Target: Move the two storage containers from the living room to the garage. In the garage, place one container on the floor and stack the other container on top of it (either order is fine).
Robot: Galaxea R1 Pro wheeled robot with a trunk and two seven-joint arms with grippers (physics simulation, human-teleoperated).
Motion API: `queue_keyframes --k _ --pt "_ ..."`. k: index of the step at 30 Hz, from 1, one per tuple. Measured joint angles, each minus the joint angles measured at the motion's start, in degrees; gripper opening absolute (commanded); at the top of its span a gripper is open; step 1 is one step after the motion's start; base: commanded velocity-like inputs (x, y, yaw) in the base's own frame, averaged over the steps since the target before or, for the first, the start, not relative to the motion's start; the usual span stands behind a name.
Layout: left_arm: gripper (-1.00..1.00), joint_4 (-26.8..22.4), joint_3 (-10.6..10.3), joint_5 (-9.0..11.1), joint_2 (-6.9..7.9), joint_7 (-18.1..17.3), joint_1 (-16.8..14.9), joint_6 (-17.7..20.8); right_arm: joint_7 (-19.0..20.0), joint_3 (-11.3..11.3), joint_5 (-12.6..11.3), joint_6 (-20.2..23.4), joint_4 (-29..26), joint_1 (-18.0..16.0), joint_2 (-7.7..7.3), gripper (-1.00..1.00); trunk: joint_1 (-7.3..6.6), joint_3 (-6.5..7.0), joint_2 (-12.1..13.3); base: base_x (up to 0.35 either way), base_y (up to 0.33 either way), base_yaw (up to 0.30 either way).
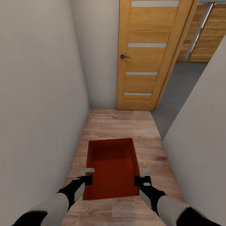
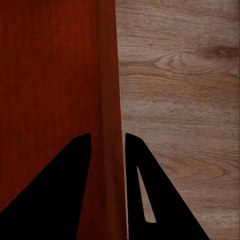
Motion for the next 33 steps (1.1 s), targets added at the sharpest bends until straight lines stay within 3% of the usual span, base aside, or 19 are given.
queue_keyframes --k 33 --pt "-1.0 0.0 0.03 -0.03 -0.01 0.0 0.0 0.0 0.02 0.0 0.0 0.0 0.0 0.0 -0.01 -1.0 0.0 0.0 0.0 0.323 0.0 0.0"
